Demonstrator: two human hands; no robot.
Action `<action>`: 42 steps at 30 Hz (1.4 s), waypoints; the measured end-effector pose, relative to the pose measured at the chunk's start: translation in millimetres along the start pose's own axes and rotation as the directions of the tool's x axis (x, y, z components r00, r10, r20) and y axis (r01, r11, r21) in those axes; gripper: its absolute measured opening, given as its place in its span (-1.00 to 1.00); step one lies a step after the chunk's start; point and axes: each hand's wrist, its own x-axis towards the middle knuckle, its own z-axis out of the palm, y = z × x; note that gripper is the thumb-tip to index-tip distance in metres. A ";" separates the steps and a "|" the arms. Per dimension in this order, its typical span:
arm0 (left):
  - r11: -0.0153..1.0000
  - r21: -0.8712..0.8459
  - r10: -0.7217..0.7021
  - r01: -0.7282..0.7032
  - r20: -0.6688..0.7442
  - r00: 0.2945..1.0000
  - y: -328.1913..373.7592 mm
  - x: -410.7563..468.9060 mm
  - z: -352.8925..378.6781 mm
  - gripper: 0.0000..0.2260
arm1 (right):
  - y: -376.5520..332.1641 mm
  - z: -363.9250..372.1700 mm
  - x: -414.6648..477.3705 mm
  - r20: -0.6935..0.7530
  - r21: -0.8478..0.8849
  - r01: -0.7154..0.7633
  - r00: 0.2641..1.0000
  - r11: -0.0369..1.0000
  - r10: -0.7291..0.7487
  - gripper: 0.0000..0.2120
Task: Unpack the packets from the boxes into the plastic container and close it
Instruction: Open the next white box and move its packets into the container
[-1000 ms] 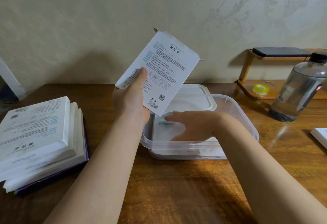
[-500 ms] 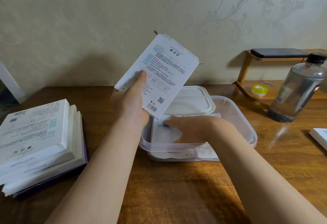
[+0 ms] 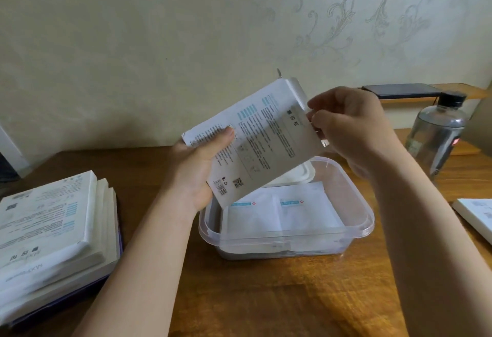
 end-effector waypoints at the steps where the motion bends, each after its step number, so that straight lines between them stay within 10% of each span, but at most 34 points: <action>1: 1.000 0.023 0.012 -0.013 0.034 0.999 0.1 -0.4 0.2 -0.62 | 0.0 0.2 0.2 0.014 0.039 -0.025 1.000 0.999 0.025 -0.78; 11: 0.983 0.141 0.103 -0.122 0.130 0.986 0.5 2.7 -5.2 -0.50 | 5.0 -2.3 1.4 0.324 0.270 -0.300 0.923 0.915 0.208 -0.85; 20: 0.984 0.149 0.082 -0.101 0.129 0.988 -3.7 1.5 -2.1 -0.39 | 16.2 -10.9 2.9 0.447 0.075 -0.280 0.867 0.957 0.219 -0.83; 31: 0.993 0.100 0.044 -0.056 0.126 0.991 -1.0 3.0 -10.2 -0.67 | 7.0 -7.6 -1.1 0.254 0.225 -0.297 0.937 0.928 0.238 -0.61; 42: 1.000 0.021 0.013 -0.011 -0.065 0.998 6.0 4.3 -12.1 -0.72 | -5.4 -10.4 -0.7 -0.274 0.238 0.003 0.960 0.971 0.064 -0.71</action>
